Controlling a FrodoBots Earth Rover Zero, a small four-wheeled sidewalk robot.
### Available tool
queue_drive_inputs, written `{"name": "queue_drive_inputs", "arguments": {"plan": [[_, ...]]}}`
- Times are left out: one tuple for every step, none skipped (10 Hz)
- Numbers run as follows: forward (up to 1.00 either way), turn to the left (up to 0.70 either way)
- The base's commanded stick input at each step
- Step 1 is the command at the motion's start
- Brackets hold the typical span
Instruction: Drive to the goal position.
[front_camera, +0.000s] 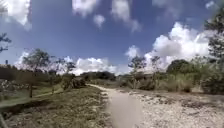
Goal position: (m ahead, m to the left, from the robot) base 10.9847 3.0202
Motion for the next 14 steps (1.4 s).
{"name": "queue_drive_inputs", "arguments": {"plan": [[0.7, 0.0], [0.7, 0.0], [0.7, 0.0], [0.7, 0.0], [0.7, 0.0], [0.7, 0.0], [0.7, 0.0], [0.7, 0.0], [0.7, 0.0], [0.7, 0.0], [0.7, 0.0], [0.7, 0.0], [0.7, 0.0], [0.7, 0.0]]}}
